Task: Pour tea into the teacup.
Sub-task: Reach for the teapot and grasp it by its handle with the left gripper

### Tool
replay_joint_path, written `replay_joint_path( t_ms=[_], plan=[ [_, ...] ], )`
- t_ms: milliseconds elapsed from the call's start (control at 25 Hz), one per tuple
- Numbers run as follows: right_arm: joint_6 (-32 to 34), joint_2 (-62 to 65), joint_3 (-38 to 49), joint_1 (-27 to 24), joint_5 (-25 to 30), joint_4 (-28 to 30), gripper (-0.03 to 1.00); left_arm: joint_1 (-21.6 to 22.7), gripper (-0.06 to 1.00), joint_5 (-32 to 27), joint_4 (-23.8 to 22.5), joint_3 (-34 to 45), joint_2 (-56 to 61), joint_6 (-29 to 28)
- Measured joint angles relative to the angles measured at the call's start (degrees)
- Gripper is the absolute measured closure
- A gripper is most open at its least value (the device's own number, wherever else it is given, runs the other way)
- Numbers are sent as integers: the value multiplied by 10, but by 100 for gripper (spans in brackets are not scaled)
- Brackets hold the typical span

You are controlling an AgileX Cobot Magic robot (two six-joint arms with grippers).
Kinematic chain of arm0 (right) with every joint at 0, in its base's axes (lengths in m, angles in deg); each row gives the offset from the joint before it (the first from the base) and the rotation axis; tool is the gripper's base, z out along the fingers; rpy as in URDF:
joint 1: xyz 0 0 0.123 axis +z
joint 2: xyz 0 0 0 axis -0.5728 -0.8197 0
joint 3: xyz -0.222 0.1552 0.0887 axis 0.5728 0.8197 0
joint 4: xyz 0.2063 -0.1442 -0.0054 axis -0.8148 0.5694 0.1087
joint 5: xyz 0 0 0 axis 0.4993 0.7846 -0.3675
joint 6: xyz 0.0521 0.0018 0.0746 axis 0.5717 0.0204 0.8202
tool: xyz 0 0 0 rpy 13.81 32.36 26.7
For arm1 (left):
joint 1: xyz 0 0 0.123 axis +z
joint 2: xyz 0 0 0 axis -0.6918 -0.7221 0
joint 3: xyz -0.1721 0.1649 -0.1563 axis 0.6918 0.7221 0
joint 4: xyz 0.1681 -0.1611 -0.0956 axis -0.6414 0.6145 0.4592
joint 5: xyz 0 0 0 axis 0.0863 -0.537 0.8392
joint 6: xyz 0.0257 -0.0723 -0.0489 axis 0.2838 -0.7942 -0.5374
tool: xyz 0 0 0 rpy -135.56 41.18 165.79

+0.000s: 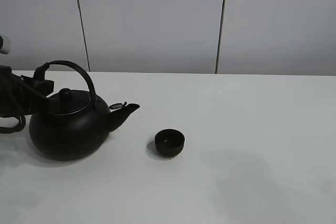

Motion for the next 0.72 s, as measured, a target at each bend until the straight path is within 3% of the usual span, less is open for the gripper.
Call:
replay_joint_path(
  t_ms=[720],
  plan=[
    [0, 0, 0, 0, 1, 0, 27, 2, 83, 2, -20, 0, 0, 16]
  ],
)
